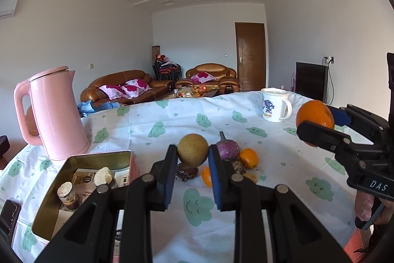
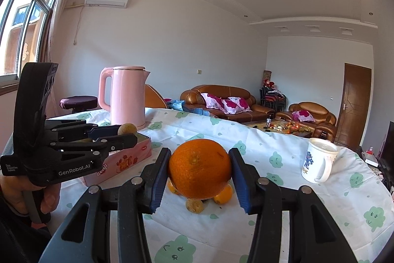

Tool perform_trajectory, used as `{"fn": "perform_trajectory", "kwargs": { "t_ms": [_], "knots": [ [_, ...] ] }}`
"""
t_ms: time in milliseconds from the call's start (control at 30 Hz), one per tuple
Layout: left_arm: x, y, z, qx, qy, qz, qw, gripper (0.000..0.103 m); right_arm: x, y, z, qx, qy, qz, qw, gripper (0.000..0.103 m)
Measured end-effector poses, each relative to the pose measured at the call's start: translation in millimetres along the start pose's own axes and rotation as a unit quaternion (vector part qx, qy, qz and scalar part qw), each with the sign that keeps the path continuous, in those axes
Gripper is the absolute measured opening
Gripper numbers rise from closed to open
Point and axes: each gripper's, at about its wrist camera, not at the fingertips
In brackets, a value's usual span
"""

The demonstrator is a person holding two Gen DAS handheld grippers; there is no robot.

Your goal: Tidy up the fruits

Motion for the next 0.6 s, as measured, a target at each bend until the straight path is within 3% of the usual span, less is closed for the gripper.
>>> {"fn": "perform_trajectory", "kwargs": {
  "t_ms": [600],
  "knots": [
    [-6, -42, 6, 0.036, -0.021, -0.027, 0.9988, 0.027, 37, -16, 43, 0.057, -0.006, -0.013, 0.998, 0.05]
  ]
}}
Point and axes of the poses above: each gripper's, at about its wrist camera, not at the fingertips, and z roughly the way its jaws point, y to its right, x to its top, and after that the axes turned 14 degrees about x, right-handed
